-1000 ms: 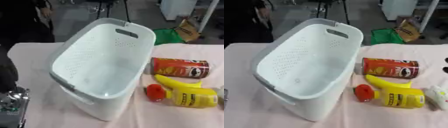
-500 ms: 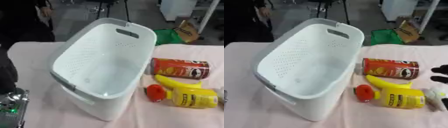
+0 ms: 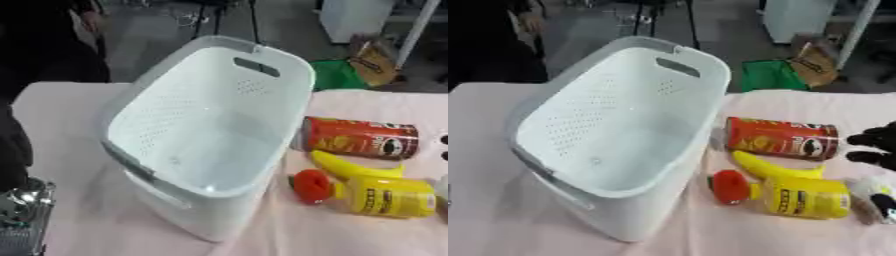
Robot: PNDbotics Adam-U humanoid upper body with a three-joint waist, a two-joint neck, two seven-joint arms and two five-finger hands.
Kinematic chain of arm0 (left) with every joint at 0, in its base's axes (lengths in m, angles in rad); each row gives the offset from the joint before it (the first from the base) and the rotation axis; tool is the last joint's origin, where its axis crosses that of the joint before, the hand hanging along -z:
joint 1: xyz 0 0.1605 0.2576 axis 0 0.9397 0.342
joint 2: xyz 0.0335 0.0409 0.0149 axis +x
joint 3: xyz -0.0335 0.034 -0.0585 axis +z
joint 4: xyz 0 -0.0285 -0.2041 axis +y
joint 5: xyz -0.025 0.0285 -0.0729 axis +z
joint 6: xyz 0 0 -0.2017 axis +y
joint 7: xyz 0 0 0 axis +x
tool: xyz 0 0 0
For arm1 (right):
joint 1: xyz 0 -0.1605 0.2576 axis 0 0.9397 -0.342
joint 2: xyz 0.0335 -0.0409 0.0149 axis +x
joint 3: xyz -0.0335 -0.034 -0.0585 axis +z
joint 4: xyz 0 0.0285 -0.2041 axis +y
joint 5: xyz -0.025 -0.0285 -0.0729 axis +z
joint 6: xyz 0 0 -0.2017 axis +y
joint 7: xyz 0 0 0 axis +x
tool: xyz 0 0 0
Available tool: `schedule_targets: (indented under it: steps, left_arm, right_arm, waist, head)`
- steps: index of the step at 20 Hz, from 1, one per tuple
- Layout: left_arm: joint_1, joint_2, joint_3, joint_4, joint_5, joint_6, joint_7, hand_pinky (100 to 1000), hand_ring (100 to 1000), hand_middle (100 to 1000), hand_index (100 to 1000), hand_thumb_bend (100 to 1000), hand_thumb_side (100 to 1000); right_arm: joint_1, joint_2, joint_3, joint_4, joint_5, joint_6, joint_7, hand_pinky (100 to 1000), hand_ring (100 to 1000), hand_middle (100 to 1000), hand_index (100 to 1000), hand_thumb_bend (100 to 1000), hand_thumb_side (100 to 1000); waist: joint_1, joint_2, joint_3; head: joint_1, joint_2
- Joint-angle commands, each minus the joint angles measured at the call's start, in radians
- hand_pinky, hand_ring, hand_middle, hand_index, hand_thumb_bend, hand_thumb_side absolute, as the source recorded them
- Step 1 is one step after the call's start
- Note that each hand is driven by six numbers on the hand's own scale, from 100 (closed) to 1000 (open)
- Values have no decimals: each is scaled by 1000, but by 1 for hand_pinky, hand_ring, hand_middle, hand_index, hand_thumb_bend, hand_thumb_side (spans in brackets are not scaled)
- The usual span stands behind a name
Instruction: Pick up objects on the table and place them in the box.
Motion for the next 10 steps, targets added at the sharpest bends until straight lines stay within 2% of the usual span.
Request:
schedule_targets:
  steps: [1,10]
  left_arm:
    - [-18,2,-4,-12,6,-2,-7,903,939,1000,1000,235,1000]
    - [-22,-8,-12,-12,15,-5,-17,905,939,1000,1000,238,1000]
  right_arm:
    - [-37,-45,1,0,-11,8,0,964,1000,1000,1000,100,926]
    - [-151,-32,46,41,-30,-12,12,975,1000,1000,1000,100,933]
  waist:
    - [-2,-23,2]
    - [0,-26,24]
  head:
    - [-34,3]
    - [-42,-8]
